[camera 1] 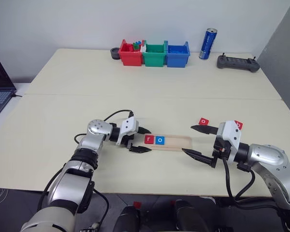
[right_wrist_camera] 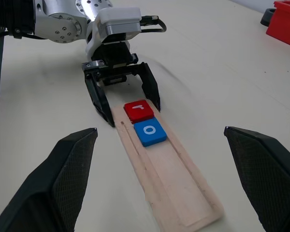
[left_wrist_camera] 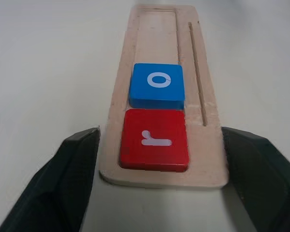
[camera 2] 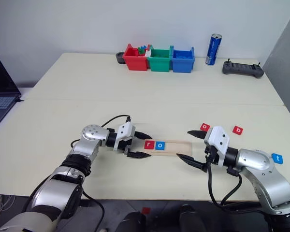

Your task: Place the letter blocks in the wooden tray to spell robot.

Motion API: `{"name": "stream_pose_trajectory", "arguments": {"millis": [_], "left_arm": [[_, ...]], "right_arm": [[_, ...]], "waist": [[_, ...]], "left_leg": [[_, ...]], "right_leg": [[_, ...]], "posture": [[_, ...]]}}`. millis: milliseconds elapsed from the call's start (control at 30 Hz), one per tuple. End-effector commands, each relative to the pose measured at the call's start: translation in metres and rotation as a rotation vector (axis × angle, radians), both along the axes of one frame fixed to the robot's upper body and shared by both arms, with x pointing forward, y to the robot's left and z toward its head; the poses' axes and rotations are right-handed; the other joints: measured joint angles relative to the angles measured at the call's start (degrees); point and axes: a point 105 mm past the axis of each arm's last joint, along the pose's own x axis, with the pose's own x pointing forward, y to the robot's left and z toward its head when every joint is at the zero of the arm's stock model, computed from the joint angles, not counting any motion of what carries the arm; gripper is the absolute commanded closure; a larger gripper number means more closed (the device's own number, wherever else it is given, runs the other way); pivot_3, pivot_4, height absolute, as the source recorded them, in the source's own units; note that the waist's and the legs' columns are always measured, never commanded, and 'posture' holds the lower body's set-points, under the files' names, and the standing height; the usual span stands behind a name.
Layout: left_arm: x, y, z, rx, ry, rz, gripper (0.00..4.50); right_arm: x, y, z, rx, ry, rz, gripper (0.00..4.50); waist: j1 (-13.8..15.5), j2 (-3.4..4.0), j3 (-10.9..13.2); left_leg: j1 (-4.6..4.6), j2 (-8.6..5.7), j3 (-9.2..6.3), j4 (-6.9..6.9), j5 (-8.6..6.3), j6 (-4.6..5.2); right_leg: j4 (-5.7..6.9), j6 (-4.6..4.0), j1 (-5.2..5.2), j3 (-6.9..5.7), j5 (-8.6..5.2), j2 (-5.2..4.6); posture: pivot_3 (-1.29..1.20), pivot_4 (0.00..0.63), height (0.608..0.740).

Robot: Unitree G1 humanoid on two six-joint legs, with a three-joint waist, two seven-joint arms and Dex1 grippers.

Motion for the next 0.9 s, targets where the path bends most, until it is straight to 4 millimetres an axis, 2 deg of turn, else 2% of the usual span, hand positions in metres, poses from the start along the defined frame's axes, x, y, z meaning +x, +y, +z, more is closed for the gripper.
{"name": "stream_pose_trajectory", "arguments": {"millis": [33, 233, 500, 700, 800, 900], "left_arm": [[0.000, 0.001, 0.001, 0.014, 0.003, -0.009, 1.10], [0.002, -0.013, 0.007, -0.013, -0.032, -0.032, 1.10], [0.004, -0.046, 0.007, -0.045, -0.062, -0.065, 1.10], [0.004, -0.042, 0.004, -0.034, -0.061, -0.060, 1.10], [0.004, -0.040, 0.003, -0.030, -0.059, -0.056, 0.10], [0.003, -0.040, 0.003, -0.036, -0.059, -0.061, 0.02]], "right_arm": [[-0.001, 0.001, 0.011, 0.014, -0.039, 0.004, 0.00], [-0.002, -0.001, 0.012, 0.006, -0.043, 0.003, 0.00], [-0.003, -0.008, 0.007, -0.021, -0.034, -0.008, 0.00], [-0.004, -0.011, 0.007, -0.020, -0.032, -0.025, 0.00], [-0.005, -0.011, 0.006, -0.018, -0.029, -0.027, 0.00], [-0.005, -0.010, 0.004, -0.019, -0.026, -0.025, 0.00]], "waist": [[-0.01, 0.00, 0.00], [0.07, 0.00, 0.00], [0.22, -0.03, 0.02], [-0.10, -0.03, 0.02], [-0.03, -0.03, 0.02], [-0.03, -0.03, 0.02]], "left_leg": [[0.00, 0.00, 0.00, 0.00, 0.00, 0.00], [0.00, -0.01, 0.00, 0.00, 0.00, 0.00], [-0.04, -0.04, 0.01, 0.02, 0.00, 0.00], [0.02, 0.00, 0.01, 0.00, 0.00, 0.00], [0.01, -0.01, 0.01, 0.02, 0.00, 0.00], [0.01, -0.01, 0.01, 0.01, 0.00, 0.00]], "right_leg": [[0.00, 0.00, 0.00, 0.00, 0.00, 0.00], [0.00, 0.00, 0.00, 0.00, 0.00, -0.01], [-0.03, 0.01, 0.00, 0.02, 0.00, -0.03], [0.04, 0.01, 0.00, 0.03, 0.00, 0.02], [0.04, 0.01, 0.00, 0.04, 0.00, 0.02], [0.04, 0.01, 0.00, 0.03, 0.00, 0.02]], "posture": [[0.00, 0.150, 0.740], [0.00, 0.150, 0.740], [0.00, 0.150, 0.740], [0.00, 0.150, 0.740], [0.00, 0.150, 0.740], [0.00, 0.150, 0.740]]}}
